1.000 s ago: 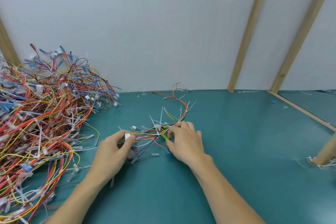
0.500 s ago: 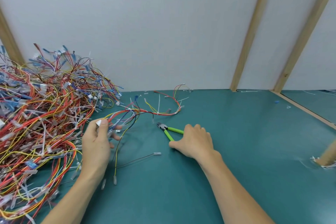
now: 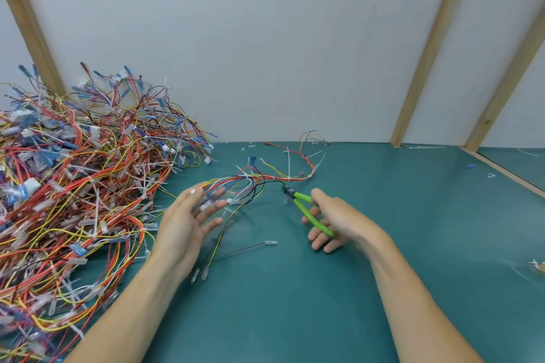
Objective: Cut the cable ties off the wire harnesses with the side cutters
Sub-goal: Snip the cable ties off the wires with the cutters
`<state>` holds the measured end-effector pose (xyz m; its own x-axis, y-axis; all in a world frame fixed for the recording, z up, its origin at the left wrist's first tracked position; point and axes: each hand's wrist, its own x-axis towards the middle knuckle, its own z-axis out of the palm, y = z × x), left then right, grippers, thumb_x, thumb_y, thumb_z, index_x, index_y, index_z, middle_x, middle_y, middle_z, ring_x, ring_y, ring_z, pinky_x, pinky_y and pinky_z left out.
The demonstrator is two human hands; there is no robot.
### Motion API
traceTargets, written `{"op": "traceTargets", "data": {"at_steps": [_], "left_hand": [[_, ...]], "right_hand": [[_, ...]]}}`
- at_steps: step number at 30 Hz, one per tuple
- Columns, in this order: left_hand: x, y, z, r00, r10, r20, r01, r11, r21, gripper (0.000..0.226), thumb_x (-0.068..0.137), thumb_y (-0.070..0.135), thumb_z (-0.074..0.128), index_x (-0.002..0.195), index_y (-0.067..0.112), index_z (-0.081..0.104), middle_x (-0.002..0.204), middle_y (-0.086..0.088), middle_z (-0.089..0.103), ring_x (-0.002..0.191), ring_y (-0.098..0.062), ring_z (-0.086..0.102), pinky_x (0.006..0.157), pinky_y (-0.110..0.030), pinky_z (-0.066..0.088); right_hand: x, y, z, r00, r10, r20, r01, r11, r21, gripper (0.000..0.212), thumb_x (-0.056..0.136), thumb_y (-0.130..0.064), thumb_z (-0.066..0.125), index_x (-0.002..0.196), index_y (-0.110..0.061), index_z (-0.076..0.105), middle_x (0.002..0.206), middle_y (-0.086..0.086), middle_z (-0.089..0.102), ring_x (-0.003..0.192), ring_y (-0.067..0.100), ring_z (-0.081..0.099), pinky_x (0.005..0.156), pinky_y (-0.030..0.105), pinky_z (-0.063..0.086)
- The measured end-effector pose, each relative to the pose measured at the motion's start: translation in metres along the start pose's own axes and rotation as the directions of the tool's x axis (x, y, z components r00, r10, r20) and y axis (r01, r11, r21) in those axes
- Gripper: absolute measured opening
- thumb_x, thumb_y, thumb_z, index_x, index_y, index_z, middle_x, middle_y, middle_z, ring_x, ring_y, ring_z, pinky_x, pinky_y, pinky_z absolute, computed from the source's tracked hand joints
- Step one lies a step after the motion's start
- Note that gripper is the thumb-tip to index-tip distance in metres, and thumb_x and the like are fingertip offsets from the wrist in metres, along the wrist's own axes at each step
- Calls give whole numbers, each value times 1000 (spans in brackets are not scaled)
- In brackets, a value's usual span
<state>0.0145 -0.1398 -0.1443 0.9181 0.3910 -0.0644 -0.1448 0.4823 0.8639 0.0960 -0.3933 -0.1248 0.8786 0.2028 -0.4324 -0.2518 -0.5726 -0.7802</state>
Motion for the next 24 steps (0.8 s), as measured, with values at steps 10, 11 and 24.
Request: {"op": "traceTargets", "data": {"at_steps": [10, 11, 24], "left_hand": [[5, 6, -11, 963, 58, -264, -64, 998, -11, 20, 97, 14, 39, 90, 19, 57, 80, -4, 59, 81, -28, 77, 61, -33, 61], [4, 5, -9, 960, 79, -268, -75, 997, 25, 23, 96, 12, 36, 86, 18, 56, 74, -4, 53, 73, -27, 76, 52, -31, 59], [-10, -10, 3, 964, 243, 108, -266, 885, 383, 16, 73, 5, 36, 61, 3, 47, 52, -11, 46, 43, -21, 54, 45, -23, 50]], "right_hand": [[-12, -3, -1, 872, -331, 359, 148, 880, 452, 50, 72, -35, 44, 95, 2, 67, 79, 18, 62, 60, 31, 60, 65, 41, 58], [-14, -6, 1, 856, -383, 347, 172, 844, 508, 45, 73, -36, 47, 92, -2, 67, 77, 15, 60, 58, 28, 58, 63, 40, 57], [-6, -8, 52, 862, -507, -10, 505, 856, 115, 26, 82, -16, 83, 96, -14, 62, 87, -2, 73, 74, 12, 62, 73, 30, 50]]}}
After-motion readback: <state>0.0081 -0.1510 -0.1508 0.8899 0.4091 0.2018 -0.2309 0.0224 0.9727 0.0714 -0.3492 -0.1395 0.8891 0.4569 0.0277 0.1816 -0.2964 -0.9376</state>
